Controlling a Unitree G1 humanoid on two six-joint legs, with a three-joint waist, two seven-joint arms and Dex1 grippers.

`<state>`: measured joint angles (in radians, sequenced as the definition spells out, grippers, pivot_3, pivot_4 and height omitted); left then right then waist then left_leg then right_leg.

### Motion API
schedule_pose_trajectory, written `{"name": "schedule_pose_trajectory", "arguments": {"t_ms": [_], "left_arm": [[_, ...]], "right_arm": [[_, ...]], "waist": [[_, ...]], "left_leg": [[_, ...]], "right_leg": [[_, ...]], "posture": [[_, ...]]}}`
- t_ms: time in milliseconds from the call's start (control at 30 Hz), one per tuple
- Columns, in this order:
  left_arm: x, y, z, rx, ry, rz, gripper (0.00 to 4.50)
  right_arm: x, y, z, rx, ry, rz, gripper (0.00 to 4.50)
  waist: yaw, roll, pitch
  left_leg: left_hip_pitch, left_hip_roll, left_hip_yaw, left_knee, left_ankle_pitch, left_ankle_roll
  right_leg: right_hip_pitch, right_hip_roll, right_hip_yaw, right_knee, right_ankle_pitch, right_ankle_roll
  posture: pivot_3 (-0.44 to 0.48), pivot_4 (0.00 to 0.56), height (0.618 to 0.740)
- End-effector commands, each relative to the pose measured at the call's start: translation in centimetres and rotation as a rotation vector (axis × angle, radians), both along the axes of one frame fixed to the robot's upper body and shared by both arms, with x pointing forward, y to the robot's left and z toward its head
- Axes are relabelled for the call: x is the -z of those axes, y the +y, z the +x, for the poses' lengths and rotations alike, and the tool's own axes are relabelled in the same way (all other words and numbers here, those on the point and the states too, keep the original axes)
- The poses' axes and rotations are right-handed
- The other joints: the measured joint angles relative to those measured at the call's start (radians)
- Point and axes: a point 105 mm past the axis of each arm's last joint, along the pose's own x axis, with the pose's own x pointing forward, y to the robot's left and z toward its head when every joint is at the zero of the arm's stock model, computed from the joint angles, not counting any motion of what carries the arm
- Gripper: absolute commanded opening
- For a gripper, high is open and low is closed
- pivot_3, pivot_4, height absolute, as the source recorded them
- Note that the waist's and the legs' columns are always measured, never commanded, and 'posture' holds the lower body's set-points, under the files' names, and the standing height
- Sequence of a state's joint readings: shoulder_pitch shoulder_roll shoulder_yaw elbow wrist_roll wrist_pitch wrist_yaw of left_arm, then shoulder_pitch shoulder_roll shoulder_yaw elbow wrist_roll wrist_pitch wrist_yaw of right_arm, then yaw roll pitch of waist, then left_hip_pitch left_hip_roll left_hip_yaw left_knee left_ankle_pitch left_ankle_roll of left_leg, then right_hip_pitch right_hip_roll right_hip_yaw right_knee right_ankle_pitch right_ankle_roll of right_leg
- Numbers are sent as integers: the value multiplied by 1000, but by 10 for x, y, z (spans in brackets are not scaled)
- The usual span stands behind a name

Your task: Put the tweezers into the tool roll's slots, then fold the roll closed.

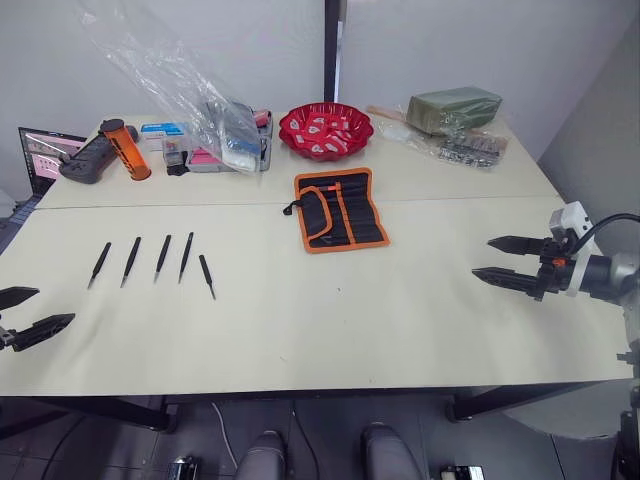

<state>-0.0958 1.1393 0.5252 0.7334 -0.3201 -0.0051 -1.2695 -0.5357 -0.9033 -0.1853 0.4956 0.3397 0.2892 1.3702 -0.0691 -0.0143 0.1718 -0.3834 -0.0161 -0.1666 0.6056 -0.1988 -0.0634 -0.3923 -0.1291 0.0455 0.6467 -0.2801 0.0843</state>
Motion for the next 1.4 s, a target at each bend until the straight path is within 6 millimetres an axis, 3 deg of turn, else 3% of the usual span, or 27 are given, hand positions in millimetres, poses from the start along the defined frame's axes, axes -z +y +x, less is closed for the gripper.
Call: {"name": "schedule_pose_trajectory", "arguments": {"t_ms": [33, 200, 433, 600, 733, 867, 1033, 1400], "left_arm": [[-18, -3, 4, 18, -51, 0, 4475], [-40, -55, 9, 135, -166, -180, 4475], [-40, -138, -1, 190, -222, -305, 4475], [-34, -165, -10, 151, -254, -354, 4475], [-32, -170, -15, 90, -293, -372, 4475], [-28, -175, -17, 45, -317, -377, 4475], [-29, -181, -19, 30, -332, -383, 4475], [-30, -184, -19, 62, -332, -373, 4475]], "right_arm": [[-17, 4, 0, -5, -61, 21, 4500], [-23, 61, 7, -93, -56, 138, 4500], [-26, 144, 20, -158, -89, 222, 4500], [-14, 179, 53, 45, -137, 95, 4500], [-21, 219, 57, -24, 85, 257, 4500], [-9, 235, 75, 95, 228, 277, 4500], [-8, 236, 94, 197, 242, 330, 4500], [4, 249, 110, 268, 288, 412, 4500]], "waist": [[0, 0, 0], [-1, 0, 0], [0, 0, 0], [8, 0, 0], [7, 0, 0], [9, -1, 0], [19, -1, 0], [0, -1, 0]], "left_leg": [[0, 0, 0, 0, 0, 0], [0, 0, 0, 1, 0, 0], [-1, 1, -1, 1, 0, 0], [-1, 0, -1, 2, 0, 0], [-1, 0, -1, 2, 0, 0], [0, 0, -1, 2, 0, 0], [0, 0, -1, 3, 0, 0], [0, 0, -1, 1, 0, 0]], "right_leg": [[0, 0, 0, 0, 0, 0], [0, 0, 0, 1, 0, -1], [-1, 0, 1, 1, 3, -5], [0, 0, 1, 1, 4, -6], [-1, 0, 1, 1, 5, -8], [0, 0, 1, 1, 5, -8], [0, 0, 0, 0, 5, -8], [-1, 0, 0, 1, 5, -8]], "posture": [[0, 150, 740], [0, 150, 740], [0, 150, 740], [0, 150, 740], [0, 150, 740], [0, 150, 740], [0, 150, 740], [0, 150, 740]]}}
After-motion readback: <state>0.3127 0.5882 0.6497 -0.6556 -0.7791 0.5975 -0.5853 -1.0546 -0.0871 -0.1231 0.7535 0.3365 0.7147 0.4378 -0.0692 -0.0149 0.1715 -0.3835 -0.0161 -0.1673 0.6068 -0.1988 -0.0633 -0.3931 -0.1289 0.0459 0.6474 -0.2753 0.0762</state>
